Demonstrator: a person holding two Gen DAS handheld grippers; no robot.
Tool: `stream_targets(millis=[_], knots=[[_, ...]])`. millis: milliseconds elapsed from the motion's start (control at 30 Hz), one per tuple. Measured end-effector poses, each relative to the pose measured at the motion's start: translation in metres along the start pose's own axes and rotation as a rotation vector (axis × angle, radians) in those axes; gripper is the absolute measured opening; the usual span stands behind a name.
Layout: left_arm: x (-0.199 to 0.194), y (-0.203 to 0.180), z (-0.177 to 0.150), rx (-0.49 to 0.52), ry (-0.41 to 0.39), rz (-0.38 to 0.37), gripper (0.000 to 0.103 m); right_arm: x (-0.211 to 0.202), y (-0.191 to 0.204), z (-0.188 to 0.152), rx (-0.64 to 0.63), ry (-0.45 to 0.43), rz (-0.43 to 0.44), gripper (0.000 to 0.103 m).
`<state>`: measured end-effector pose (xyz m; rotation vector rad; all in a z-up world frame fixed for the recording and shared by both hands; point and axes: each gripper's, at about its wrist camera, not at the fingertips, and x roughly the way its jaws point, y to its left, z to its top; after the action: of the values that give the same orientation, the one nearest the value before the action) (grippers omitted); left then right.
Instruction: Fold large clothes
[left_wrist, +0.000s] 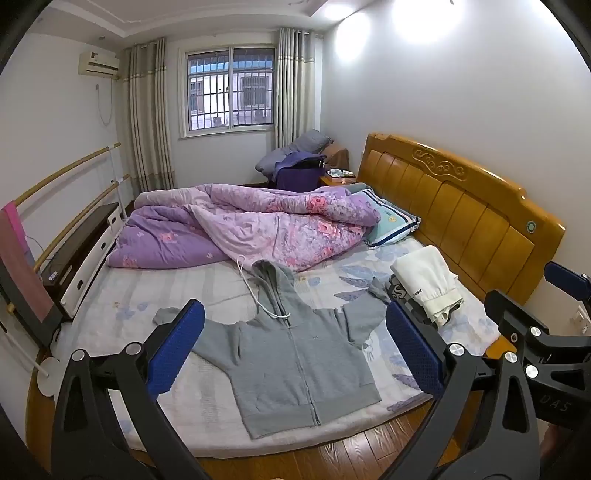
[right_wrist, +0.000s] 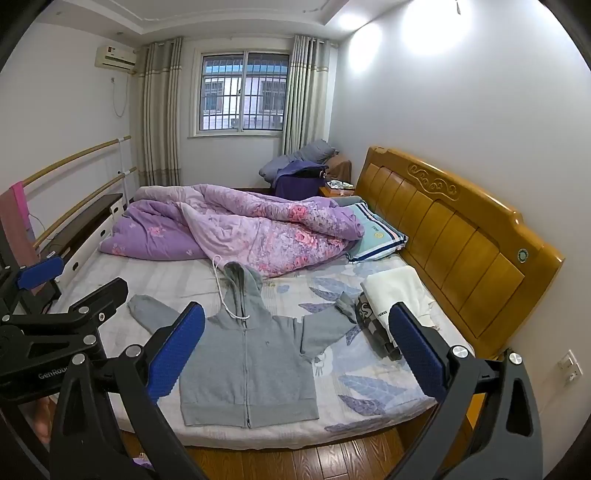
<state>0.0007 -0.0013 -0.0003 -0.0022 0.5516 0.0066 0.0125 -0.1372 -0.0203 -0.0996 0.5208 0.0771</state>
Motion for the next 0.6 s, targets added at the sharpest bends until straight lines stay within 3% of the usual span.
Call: stream_targets(millis=[600], knots=[[0.019,0.001,-0.005,-0.005,0.019,-0.010,0.098,0.014,-0.003,0.000,0.000,0.023,-0.003,0.096]])
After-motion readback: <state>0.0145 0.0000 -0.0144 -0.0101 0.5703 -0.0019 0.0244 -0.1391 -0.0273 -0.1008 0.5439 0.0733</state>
